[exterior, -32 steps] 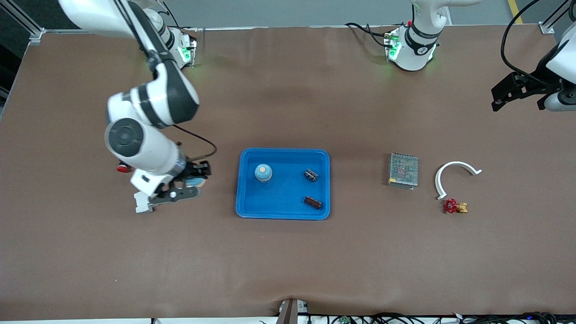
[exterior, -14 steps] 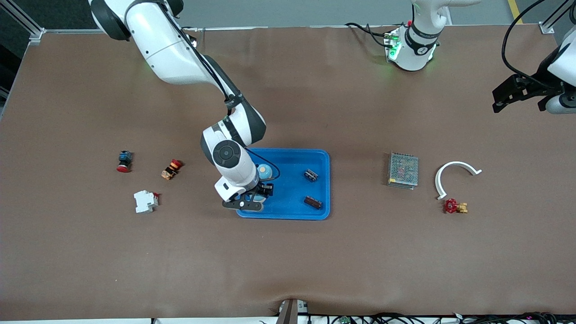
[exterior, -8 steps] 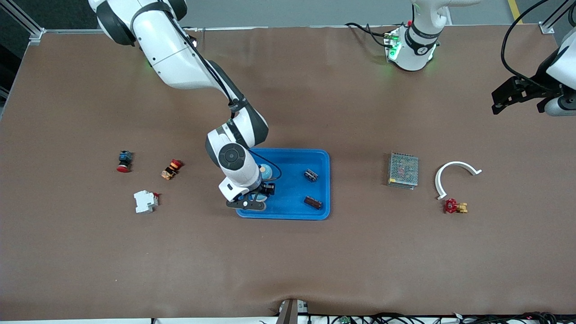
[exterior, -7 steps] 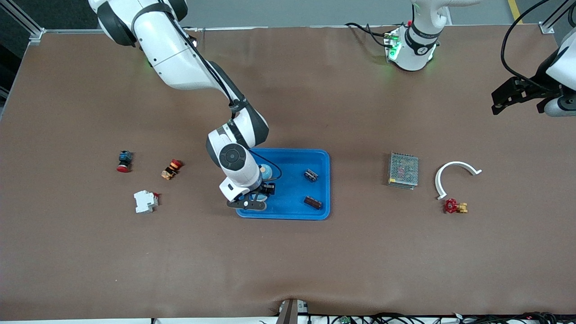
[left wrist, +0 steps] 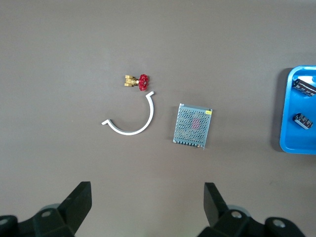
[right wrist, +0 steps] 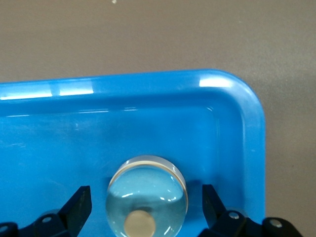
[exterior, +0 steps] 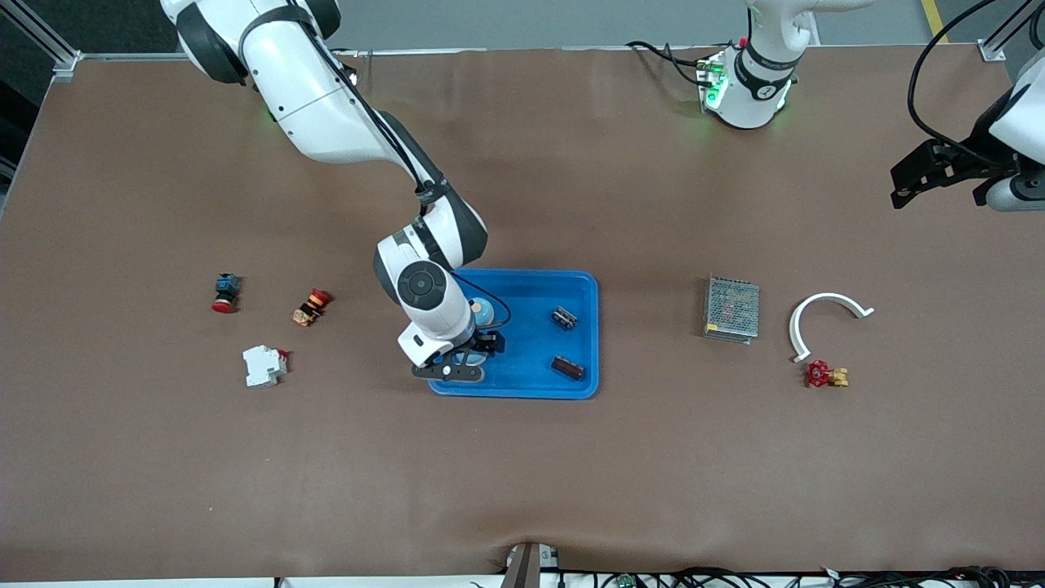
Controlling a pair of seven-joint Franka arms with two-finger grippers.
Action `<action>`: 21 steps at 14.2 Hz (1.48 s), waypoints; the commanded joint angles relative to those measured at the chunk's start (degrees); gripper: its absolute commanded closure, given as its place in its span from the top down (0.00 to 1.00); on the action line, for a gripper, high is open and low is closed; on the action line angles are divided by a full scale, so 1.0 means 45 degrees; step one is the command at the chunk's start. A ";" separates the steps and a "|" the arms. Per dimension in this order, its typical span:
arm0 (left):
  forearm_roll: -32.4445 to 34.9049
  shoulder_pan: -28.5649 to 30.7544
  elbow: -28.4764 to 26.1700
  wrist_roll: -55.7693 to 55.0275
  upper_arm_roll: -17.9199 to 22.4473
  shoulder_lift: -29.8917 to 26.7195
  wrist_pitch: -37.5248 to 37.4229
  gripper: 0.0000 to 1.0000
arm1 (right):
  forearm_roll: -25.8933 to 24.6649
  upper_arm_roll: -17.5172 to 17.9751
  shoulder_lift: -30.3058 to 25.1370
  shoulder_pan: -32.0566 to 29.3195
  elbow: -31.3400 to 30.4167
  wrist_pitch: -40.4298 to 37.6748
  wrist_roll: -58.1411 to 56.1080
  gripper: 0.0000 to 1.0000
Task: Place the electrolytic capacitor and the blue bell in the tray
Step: 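Open the right gripper and withdraw it from the tray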
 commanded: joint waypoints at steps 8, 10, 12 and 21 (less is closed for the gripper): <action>-0.0204 0.0037 0.0270 0.0192 -0.0062 -0.0053 0.0005 1.00 | 0.0182 -0.0144 -0.4593 -0.0828 0.0176 -0.7244 -0.2926 1.00; -0.0204 0.0076 0.0270 0.0192 -0.0062 -0.0072 -0.0034 1.00 | 0.0202 -0.0144 -0.5727 -0.1472 0.0156 -0.9024 -0.4059 1.00; -0.0185 0.0076 0.0270 0.0192 -0.0023 -0.0072 -0.0053 1.00 | 0.0183 -0.0164 -0.6626 -0.2194 0.0156 -1.0373 -0.4978 1.00; -0.0438 -0.0022 0.0270 0.0192 -0.0198 -0.0131 -0.0306 1.00 | -0.0460 -0.0222 -0.9500 -0.6786 -0.0858 -1.2510 -0.8400 1.00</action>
